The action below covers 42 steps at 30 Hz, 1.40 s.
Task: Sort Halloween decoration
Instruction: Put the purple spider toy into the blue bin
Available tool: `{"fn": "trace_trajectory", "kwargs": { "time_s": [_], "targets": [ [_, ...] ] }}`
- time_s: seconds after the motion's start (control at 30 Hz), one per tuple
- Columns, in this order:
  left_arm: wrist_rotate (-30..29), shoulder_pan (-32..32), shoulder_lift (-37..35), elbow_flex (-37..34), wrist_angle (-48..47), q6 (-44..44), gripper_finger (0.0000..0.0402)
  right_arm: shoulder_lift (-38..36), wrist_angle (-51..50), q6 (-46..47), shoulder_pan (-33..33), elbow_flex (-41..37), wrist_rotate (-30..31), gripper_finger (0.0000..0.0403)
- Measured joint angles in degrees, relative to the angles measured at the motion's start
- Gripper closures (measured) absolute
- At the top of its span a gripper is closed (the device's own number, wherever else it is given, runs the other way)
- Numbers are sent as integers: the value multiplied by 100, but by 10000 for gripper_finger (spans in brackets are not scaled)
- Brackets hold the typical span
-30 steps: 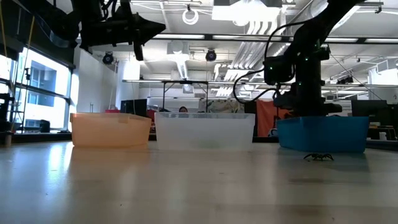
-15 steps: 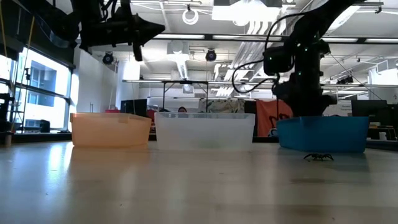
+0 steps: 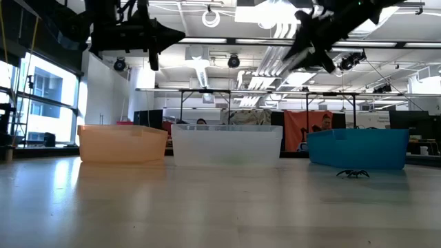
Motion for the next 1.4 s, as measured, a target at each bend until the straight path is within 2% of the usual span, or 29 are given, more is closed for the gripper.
{"fn": "trace_trajectory", "kwargs": {
  "time_s": [0.1, 0.2, 0.4, 0.5, 0.57, 0.67, 0.8, 0.93, 1.13, 1.4],
  "targets": [
    [112, -135, 0, 330, -930, 549, 401, -84, 1363, -268, 72, -1, -338, 235],
    [121, -286, 0, 644, -1923, 1300, 401, -6, 2058, -504, 176, -1, -345, 235],
    [-5, -463, 1, 968, -2829, 2131, 401, 215, 2053, -325, 217, -10, -299, 235],
    [-475, -504, 16, 1128, -3137, 2230, 401, 313, 2044, -187, 217, -10, -322, 235],
    [-700, -500, 179, 1430, -3706, 2203, 401, 393, 2008, -100, 217, -10, -383, 235],
    [-604, -402, 452, 1903, -4618, 2454, 401, 669, 1792, 421, 219, 32, -636, 237],
    [-3, -316, 588, 2273, -4734, 2679, 401, 1380, 1266, 561, 307, 374, -798, 246],
    [358, -252, 559, 2415, -4625, 2678, 401, 2431, 438, 738, 316, 1150, -753, 259],
    [407, -213, 535, 2437, -4673, 2550, 402, 4072, -754, 838, 326, 2200, -731, 265],
    [447, -216, 535, 2437, -4925, 2535, 402, 5484, -929, 814, 529, 2876, -794, 265]
  ]
}}
